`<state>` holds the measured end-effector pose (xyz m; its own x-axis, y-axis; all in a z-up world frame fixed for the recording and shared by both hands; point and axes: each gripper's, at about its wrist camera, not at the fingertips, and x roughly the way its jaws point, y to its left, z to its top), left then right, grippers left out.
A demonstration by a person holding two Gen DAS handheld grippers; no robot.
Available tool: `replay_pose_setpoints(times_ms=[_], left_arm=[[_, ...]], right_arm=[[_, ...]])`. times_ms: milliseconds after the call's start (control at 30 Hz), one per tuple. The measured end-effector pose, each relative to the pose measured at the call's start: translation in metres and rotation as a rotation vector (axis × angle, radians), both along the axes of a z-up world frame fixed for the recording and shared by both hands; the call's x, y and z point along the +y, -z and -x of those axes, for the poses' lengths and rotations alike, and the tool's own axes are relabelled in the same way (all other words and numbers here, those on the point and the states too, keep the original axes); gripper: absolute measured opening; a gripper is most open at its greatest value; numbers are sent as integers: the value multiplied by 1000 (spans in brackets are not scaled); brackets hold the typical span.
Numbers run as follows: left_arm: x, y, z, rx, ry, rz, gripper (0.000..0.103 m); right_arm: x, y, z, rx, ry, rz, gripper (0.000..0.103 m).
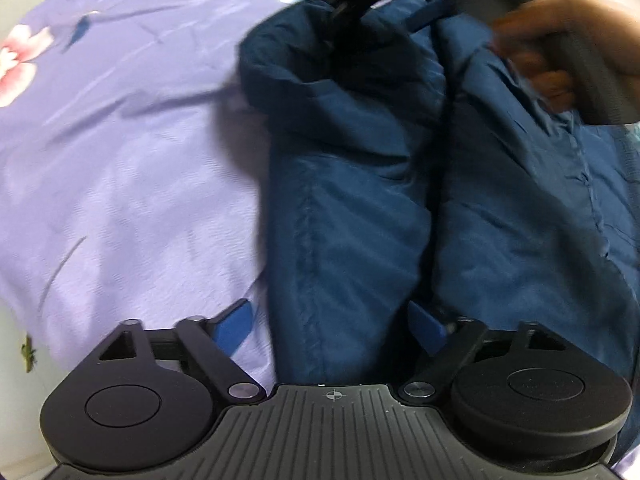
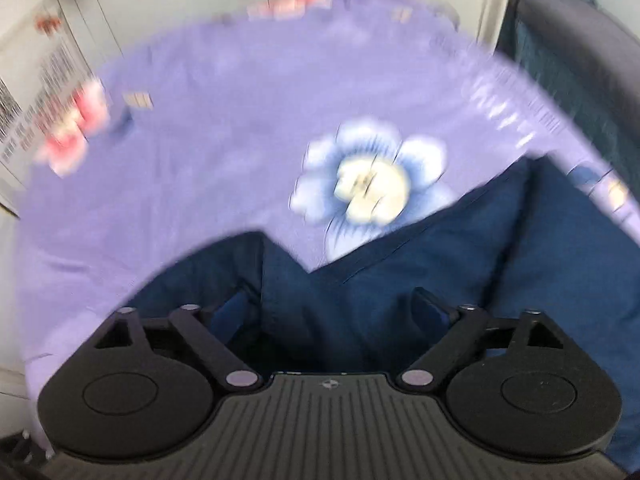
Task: Fold large clothes
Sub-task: 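Grasp the jacket edges with both grippers and lift it off the sheet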
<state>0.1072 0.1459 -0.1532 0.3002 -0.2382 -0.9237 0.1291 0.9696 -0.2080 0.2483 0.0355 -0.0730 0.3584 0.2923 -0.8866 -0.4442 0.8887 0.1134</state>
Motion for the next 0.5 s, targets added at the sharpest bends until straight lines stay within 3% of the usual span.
replay_pose_setpoints(times_ms=[33, 100, 133, 167, 200, 233, 300, 433, 500], left_arm=[[-2, 2, -2, 4, 5, 15, 103], [-10, 4, -4, 0, 27, -6, 103], [-14, 2, -3, -6, 40, -16, 103], [-17, -1, -2, -14, 44, -15, 87], [-17, -6, -1, -20, 37, 7, 84], [-16, -12, 0, -24, 29, 44, 72], [-16, -29, -1, -63, 18, 102, 72], [-31, -85, -15, -203, 46, 182, 69], [-46, -129, -20, -321, 88, 220, 68]], right_arm=[[7, 13, 0, 21, -8, 41, 74], [7, 20, 11, -51, 37, 101, 52], [1, 16, 15, -76, 78, 84, 27], [-10, 7, 18, -87, 144, 33, 23], [-30, -6, 22, -93, 233, -81, 21], [-47, -19, 26, -100, 299, -178, 20], [-83, -53, 38, -134, 406, -325, 19], [-154, -133, 76, -285, 536, -495, 17], [-198, -186, 110, -445, 589, -527, 16]])
